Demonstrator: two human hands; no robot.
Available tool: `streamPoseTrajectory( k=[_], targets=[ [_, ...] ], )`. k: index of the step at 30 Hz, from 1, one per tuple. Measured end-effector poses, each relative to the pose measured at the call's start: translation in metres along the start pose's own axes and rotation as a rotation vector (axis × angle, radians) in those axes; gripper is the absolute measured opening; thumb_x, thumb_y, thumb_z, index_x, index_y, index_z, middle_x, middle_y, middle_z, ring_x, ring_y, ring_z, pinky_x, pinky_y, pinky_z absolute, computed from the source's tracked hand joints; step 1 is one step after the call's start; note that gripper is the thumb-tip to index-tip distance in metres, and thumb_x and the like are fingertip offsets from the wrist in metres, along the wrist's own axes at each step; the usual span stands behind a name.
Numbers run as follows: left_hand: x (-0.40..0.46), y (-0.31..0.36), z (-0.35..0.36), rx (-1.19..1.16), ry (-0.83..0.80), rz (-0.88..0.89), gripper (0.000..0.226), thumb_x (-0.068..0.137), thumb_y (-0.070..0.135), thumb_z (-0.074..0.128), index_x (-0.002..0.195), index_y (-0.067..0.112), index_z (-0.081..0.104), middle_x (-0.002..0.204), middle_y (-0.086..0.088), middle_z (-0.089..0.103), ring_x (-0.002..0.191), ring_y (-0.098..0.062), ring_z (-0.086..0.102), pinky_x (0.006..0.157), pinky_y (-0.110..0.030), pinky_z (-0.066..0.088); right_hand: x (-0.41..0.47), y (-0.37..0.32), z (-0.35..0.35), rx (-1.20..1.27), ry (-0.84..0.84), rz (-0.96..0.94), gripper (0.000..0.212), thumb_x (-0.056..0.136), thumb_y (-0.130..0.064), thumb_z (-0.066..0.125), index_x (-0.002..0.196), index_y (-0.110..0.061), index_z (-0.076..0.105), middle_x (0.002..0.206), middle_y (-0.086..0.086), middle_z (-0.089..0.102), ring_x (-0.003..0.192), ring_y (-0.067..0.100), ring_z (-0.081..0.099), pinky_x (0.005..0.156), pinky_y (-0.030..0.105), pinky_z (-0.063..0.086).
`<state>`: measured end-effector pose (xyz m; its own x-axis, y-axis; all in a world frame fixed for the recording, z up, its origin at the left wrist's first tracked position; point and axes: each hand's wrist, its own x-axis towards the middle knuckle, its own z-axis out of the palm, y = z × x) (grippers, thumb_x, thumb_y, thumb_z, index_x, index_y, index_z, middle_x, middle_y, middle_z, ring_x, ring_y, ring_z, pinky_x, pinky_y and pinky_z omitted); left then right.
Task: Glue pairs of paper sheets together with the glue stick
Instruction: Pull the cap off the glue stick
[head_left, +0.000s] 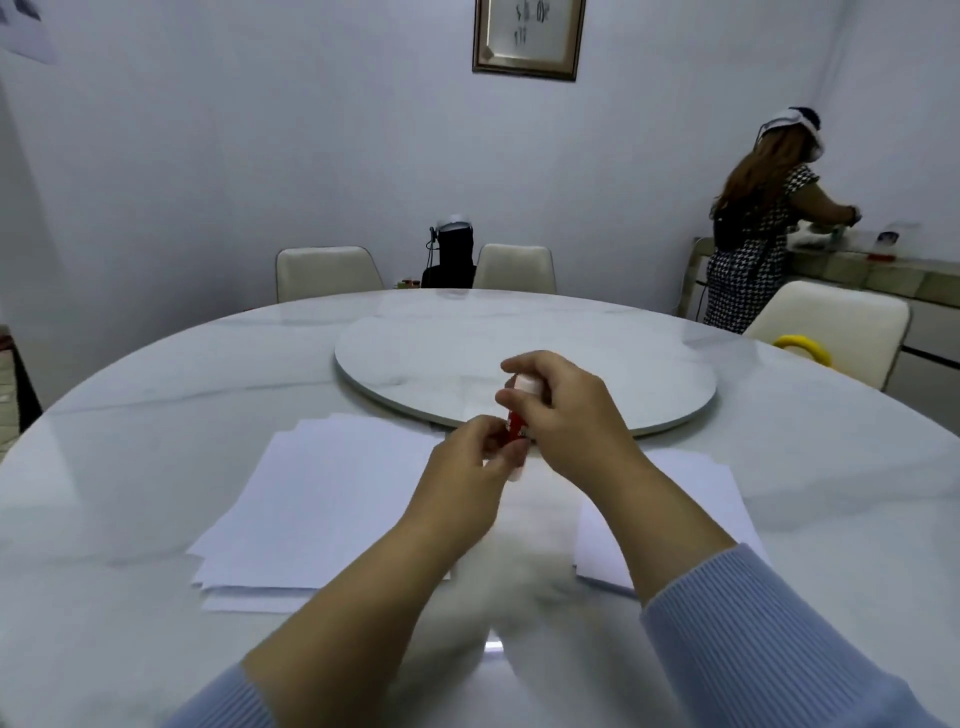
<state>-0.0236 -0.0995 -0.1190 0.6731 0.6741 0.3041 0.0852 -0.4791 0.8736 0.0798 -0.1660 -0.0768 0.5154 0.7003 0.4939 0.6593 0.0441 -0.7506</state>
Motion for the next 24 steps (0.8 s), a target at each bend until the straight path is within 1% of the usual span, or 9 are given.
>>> streamPoseTrajectory(
  k=[2, 4, 6, 10, 15, 17, 19, 21, 24],
  targets=[
    [-0.006, 0.008, 0.002, -0.132, 0.03, -0.023, 0.011, 0.093, 0.025, 0.054, 0.089, 0.032, 0.061, 0.089, 0.009, 0.07, 0.09, -0.011, 0.064, 0.082, -0.031, 0.052, -0.009, -0.006, -0.005, 0.197, 0.063, 0.072, 0.018, 0.085, -0.021, 0.072, 0.1, -0.02, 0.062, 0.093, 0.001, 0.071, 0.086, 0.017, 0.069, 0.076, 0.03, 0.056],
    [-0.012, 0.013, 0.003, -0.245, 0.004, -0.063, 0.012, 0.095, 0.024, 0.053, 0.092, 0.032, 0.062, 0.088, 0.008, 0.07, 0.092, -0.011, 0.065, 0.089, -0.037, 0.052, -0.017, -0.007, -0.009, 0.403, 0.089, 0.143, 0.022, 0.08, -0.018, 0.077, 0.097, -0.015, 0.065, 0.08, 0.0, 0.074, 0.081, 0.018, 0.073, 0.073, 0.031, 0.059],
    [-0.017, 0.012, 0.001, -0.277, -0.036, -0.089, 0.014, 0.096, 0.024, 0.05, 0.095, 0.032, 0.062, 0.084, 0.01, 0.071, 0.088, -0.009, 0.065, 0.089, -0.035, 0.052, -0.021, -0.005, -0.011, 0.565, 0.073, 0.195, 0.022, 0.077, -0.013, 0.078, 0.095, -0.009, 0.067, 0.073, 0.0, 0.074, 0.078, 0.021, 0.074, 0.069, 0.032, 0.06],
    [-0.023, 0.008, -0.007, -0.445, -0.196, -0.181, 0.023, 0.098, 0.016, 0.045, 0.099, 0.022, 0.066, 0.083, 0.006, 0.072, 0.078, -0.01, 0.062, 0.083, -0.03, 0.052, -0.025, 0.0, -0.01, 0.697, -0.037, 0.223, 0.015, 0.074, -0.012, 0.076, 0.089, -0.012, 0.074, 0.074, 0.006, 0.073, 0.077, 0.017, 0.071, 0.065, 0.023, 0.055],
    [-0.023, 0.001, -0.014, -0.889, -0.403, -0.299, 0.031, 0.09, 0.021, 0.047, 0.105, 0.003, 0.068, 0.085, -0.012, 0.065, 0.074, -0.019, 0.06, 0.07, -0.029, 0.051, -0.026, 0.007, -0.013, 1.07, -0.258, 0.191, 0.021, 0.076, -0.015, 0.069, 0.094, -0.011, 0.078, 0.084, 0.007, 0.073, 0.088, 0.022, 0.071, 0.077, 0.025, 0.056],
    [-0.023, 0.002, -0.013, -0.943, -0.383, -0.322, 0.034, 0.091, 0.022, 0.047, 0.11, 0.0, 0.063, 0.084, -0.014, 0.065, 0.071, -0.018, 0.061, 0.066, -0.026, 0.05, -0.027, 0.008, -0.015, 1.039, -0.267, 0.196, 0.022, 0.079, -0.018, 0.067, 0.098, -0.011, 0.075, 0.092, 0.008, 0.074, 0.093, 0.021, 0.07, 0.08, 0.025, 0.055],
    [-0.022, 0.0, -0.009, -0.844, -0.261, -0.312, 0.032, 0.095, 0.024, 0.045, 0.109, 0.003, 0.063, 0.081, -0.011, 0.067, 0.07, -0.016, 0.062, 0.066, -0.027, 0.05, -0.026, 0.008, -0.016, 0.802, -0.142, 0.24, 0.031, 0.069, -0.029, 0.073, 0.097, -0.015, 0.074, 0.091, 0.005, 0.075, 0.086, 0.015, 0.069, 0.075, 0.023, 0.054],
    [-0.023, -0.002, -0.006, -0.676, -0.159, -0.251, 0.033, 0.094, 0.033, 0.045, 0.102, 0.011, 0.068, 0.08, -0.006, 0.07, 0.075, -0.017, 0.061, 0.074, -0.032, 0.05, -0.027, 0.006, -0.014, 0.589, -0.035, 0.27, 0.041, 0.057, -0.041, 0.078, 0.09, -0.017, 0.076, 0.08, -0.001, 0.074, 0.074, 0.009, 0.065, 0.069, 0.023, 0.05],
    [-0.026, 0.001, -0.006, -0.566, -0.144, -0.167, 0.041, 0.081, 0.05, 0.046, 0.081, 0.022, 0.075, 0.077, -0.003, 0.069, 0.077, -0.017, 0.059, 0.083, -0.037, 0.047, -0.029, 0.002, -0.013, 0.489, -0.015, 0.247, 0.044, 0.05, -0.049, 0.078, 0.078, -0.016, 0.076, 0.066, -0.005, 0.069, 0.06, 0.004, 0.058, 0.061, 0.019, 0.045]
  ],
)
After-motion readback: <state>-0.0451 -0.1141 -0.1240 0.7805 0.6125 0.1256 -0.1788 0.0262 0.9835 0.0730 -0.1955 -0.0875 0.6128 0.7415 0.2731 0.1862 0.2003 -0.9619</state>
